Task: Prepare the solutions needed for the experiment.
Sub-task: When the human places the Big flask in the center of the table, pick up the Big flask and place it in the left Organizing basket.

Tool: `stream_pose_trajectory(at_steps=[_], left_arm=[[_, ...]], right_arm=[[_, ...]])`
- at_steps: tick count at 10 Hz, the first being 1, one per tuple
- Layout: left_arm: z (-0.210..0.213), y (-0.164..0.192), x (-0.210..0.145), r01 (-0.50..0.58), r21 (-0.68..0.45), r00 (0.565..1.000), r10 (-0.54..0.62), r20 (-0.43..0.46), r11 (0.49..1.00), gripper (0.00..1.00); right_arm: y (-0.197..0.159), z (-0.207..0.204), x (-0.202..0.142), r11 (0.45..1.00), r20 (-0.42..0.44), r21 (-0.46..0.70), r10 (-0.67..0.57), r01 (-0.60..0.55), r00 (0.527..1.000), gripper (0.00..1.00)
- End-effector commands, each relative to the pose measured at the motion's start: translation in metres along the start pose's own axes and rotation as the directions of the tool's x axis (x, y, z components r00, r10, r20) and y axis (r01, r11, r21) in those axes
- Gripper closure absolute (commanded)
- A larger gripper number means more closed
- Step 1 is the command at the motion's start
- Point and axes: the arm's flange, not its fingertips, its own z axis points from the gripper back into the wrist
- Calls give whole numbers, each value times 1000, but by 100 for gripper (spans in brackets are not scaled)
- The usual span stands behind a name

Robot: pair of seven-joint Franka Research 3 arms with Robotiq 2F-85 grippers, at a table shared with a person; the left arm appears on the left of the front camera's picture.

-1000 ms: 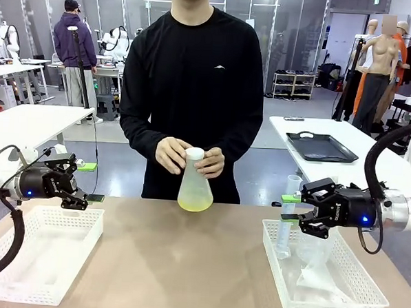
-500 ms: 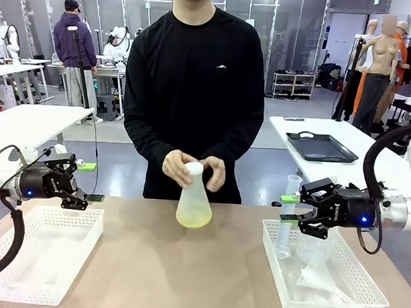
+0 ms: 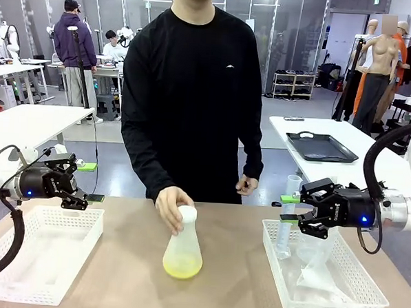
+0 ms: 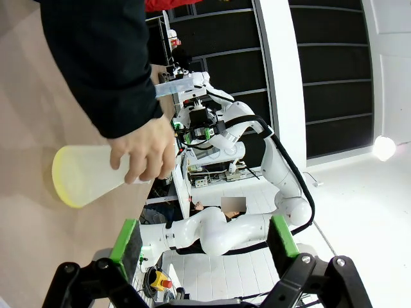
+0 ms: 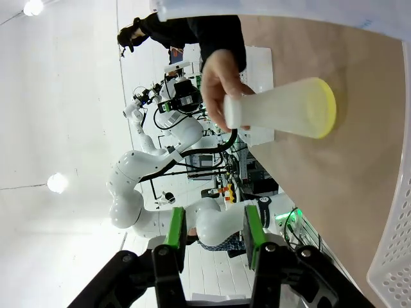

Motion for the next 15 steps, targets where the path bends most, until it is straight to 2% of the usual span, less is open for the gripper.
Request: stream_pose_trajectory(at_steps=[1, 9, 10, 12, 14, 15], left_arm=[[-2, -3, 0, 9, -9, 1000, -9, 10, 1000, 0], [0, 0, 0, 0, 0, 1000, 0, 0, 1000, 0], [-7, -6, -1, 123, 9, 992, -123, -27, 992, 0], [-18, -27, 4, 323, -15, 946, -323, 6, 946, 0], [-33, -46, 10, 477, -46, 879, -478, 1, 878, 0], [-45, -55, 13, 548, -76, 833, -551, -36, 833, 0]], right_arm=[[1, 0, -1, 1000, 4, -14, 8, -8, 1000, 53], [1, 0, -1, 1000, 4, -14, 8, -8, 1000, 53], [1, 0, -1, 1000, 4, -14, 8, -8, 1000, 53], [1, 0, -1, 1000, 4, -14, 8, -8, 1000, 53], [1, 0, -1, 1000, 4, -14, 8, -8, 1000, 53], [1, 0, -1, 1000, 4, -14, 8, -8, 1000, 53]])
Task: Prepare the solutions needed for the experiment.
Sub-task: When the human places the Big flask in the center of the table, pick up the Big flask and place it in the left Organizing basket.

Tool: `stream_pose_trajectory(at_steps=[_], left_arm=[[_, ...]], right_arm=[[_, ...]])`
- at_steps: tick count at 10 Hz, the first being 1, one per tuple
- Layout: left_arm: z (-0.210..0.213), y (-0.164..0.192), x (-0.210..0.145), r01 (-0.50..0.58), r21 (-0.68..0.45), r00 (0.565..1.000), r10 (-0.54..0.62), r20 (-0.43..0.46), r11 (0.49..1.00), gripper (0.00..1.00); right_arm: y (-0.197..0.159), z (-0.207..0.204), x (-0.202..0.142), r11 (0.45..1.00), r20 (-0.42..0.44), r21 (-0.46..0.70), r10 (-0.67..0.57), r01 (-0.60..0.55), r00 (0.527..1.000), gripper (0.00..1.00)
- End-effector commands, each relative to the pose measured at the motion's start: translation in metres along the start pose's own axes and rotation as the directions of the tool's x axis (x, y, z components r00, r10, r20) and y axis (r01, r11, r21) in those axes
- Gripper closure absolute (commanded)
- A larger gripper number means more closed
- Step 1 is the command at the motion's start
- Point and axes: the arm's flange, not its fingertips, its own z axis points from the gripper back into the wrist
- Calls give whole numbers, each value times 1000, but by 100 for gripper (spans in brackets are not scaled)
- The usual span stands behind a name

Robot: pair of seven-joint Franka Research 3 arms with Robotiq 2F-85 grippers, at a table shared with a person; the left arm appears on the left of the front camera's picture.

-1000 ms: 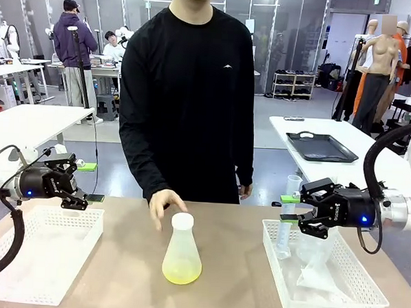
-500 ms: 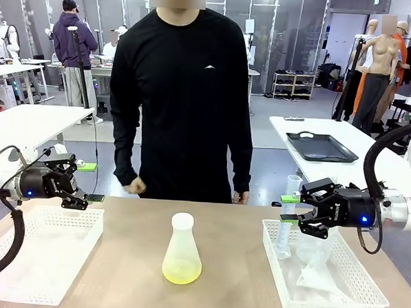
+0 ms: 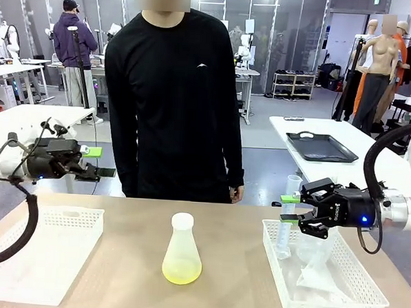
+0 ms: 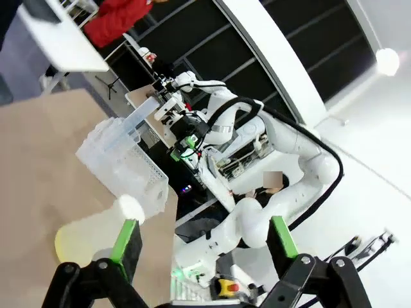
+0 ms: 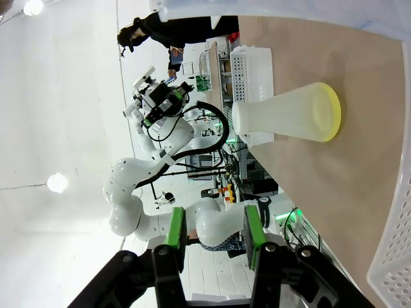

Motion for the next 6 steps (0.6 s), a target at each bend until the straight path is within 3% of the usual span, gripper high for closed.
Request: stream_pose_trajectory(at_steps=[1, 3, 6], left_arm=[[-26, -3, 10, 189, -24, 978, -190, -83, 982, 0], [-51, -6, 19, 314, -17, 933, -312, -183, 949, 0], [-58, -15, 21, 284, -54, 943, -289, -166, 957, 0]], right_arm=[[1, 0, -1, 1000, 4, -14, 7, -7, 1000, 53], [1, 0, -1, 1000, 4, -14, 7, -7, 1000, 53], [1, 0, -1, 1000, 4, -14, 7, -7, 1000, 53]])
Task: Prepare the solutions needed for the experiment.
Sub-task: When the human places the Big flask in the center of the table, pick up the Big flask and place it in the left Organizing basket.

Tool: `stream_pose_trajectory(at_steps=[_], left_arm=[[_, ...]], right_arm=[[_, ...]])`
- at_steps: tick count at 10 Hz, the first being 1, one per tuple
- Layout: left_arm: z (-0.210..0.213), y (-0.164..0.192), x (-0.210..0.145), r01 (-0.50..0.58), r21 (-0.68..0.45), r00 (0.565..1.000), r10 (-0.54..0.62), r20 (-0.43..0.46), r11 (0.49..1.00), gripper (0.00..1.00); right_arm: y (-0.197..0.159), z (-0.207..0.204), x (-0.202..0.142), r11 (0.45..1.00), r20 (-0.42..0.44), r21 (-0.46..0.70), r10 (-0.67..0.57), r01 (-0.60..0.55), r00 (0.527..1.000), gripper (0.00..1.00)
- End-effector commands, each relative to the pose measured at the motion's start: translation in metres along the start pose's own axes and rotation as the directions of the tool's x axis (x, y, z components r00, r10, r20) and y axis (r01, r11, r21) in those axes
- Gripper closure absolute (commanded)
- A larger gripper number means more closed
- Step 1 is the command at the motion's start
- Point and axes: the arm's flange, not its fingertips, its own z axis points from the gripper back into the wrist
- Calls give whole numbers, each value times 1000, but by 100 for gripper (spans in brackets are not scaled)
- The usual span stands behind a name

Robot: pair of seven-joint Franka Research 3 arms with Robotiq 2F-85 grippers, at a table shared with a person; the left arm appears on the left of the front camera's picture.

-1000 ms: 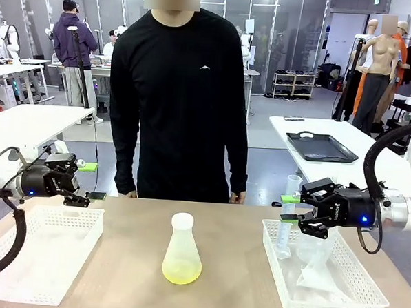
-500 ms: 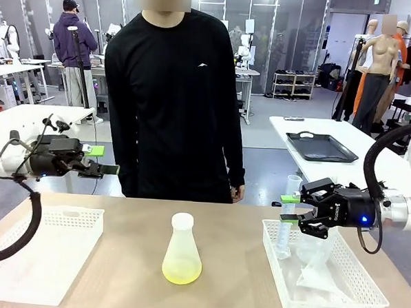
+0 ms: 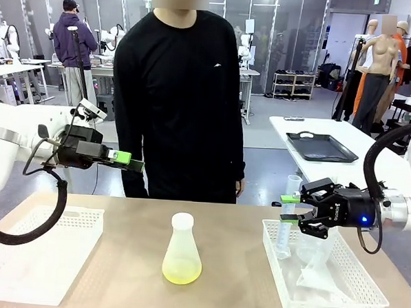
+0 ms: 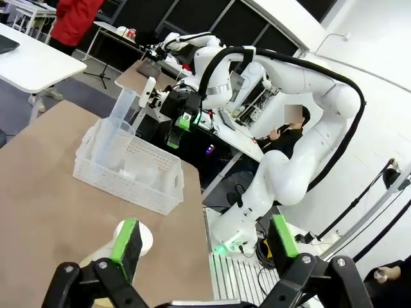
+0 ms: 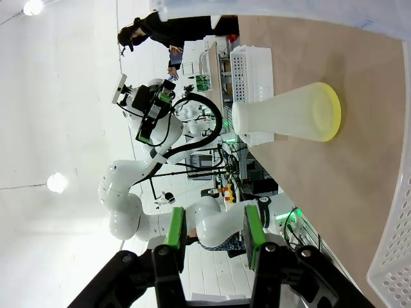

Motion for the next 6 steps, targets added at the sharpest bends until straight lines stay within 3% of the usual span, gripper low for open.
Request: stream_pose_trajectory(at_steps=[1, 6], left_arm=[[8, -5, -3, -8, -7, 1000, 8, 12, 1000, 0], [7, 1, -2, -7, 5, 1000, 7, 9, 1000, 0]], right_arm=[[1, 0, -1, 1000, 4, -14, 7, -7, 1000, 53], [1, 0, -1, 1000, 4, -14, 7, -7, 1000, 53]])
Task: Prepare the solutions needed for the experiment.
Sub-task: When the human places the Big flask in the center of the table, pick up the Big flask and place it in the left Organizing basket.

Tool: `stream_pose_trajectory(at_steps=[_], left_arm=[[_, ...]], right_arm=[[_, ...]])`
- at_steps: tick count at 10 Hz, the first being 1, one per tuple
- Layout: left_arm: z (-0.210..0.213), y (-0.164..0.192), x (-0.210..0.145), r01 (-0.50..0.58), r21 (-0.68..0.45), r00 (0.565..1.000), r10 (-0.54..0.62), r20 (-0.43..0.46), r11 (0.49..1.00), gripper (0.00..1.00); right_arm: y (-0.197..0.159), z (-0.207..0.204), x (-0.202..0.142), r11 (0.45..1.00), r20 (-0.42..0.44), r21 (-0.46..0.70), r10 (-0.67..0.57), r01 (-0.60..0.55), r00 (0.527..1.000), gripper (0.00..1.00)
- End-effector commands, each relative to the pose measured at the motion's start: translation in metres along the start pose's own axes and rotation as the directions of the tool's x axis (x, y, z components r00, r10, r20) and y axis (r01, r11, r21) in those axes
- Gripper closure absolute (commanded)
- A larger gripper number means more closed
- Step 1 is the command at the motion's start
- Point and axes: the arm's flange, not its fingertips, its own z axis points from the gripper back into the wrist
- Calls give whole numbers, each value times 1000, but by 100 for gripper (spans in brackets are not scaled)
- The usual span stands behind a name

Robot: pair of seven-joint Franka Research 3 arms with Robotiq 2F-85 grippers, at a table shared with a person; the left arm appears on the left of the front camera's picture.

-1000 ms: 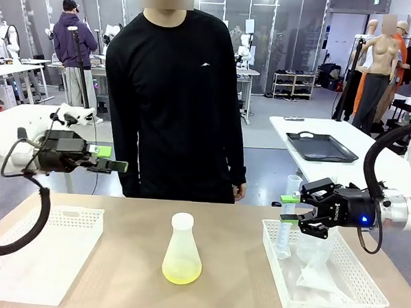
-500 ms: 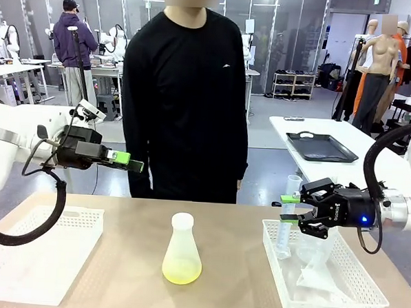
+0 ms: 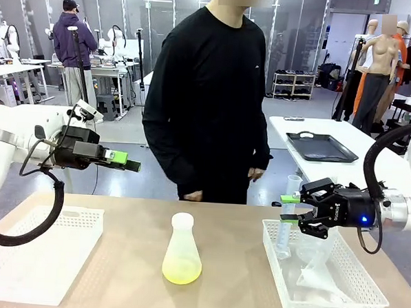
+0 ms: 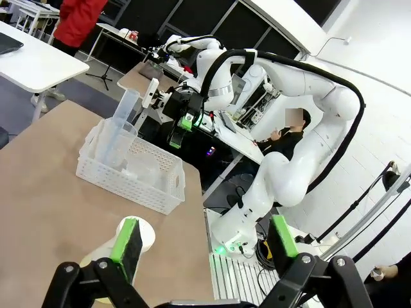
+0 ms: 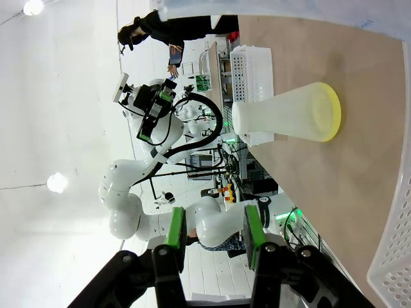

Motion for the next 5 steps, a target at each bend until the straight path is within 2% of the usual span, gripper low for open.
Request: stream_pose_trajectory(at_steps=[1, 2, 3, 5], left_arm=[[-8, 27, 12, 108, 2, 994, -108, 9, 994, 0], [-17, 46, 15, 186, -47, 982, -187, -13, 981, 0], [-30, 58, 17, 220, -104, 974, -224, -26, 970, 0], [-58, 73, 22, 273, -164, 961, -276, 7, 948, 0]], right_arm=[[1, 0, -1, 1000, 4, -14, 7, -7, 1000, 53], [1, 0, -1, 1000, 4, -14, 7, -7, 1000, 53], [1, 0, -1, 1000, 4, -14, 7, -7, 1000, 53], [1, 0, -1, 1000, 4, -14, 7, -7, 1000, 53]])
